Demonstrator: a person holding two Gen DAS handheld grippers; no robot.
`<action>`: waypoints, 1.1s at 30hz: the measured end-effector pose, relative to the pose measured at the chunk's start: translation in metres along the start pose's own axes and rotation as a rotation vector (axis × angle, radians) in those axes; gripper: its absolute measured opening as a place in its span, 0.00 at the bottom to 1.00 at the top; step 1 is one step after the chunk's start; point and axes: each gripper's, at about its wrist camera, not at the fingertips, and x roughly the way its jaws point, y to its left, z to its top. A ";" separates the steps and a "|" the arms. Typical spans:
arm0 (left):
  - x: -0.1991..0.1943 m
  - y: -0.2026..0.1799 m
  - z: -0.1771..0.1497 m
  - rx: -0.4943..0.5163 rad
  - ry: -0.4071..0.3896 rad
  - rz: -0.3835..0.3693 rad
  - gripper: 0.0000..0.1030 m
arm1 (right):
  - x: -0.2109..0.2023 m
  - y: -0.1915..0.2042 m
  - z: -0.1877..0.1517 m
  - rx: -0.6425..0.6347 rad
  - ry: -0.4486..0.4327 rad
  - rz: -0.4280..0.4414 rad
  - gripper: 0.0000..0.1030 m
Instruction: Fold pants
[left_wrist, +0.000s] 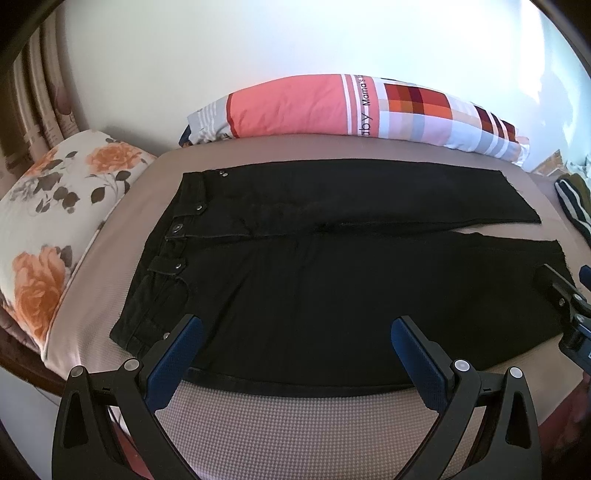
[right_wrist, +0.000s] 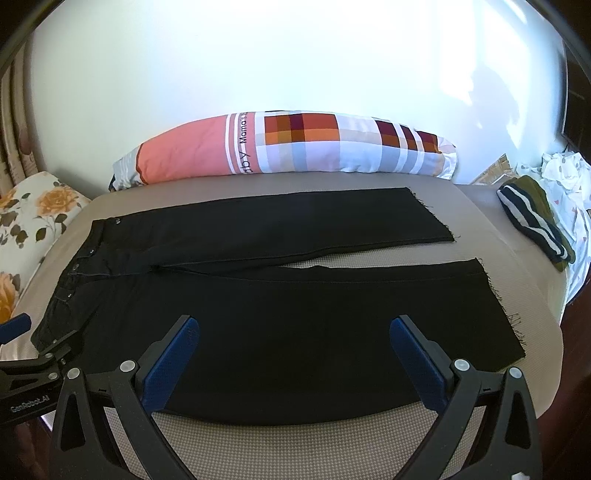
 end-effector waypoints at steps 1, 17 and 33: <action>0.000 0.000 0.000 -0.001 0.002 0.003 0.98 | 0.000 0.001 0.000 0.001 0.000 -0.005 1.00; 0.002 0.001 -0.003 -0.003 0.009 0.005 0.98 | -0.001 0.001 -0.001 -0.001 -0.002 0.001 1.00; 0.003 0.005 -0.006 -0.005 0.013 0.014 0.98 | 0.001 0.000 -0.002 0.007 0.002 0.003 1.00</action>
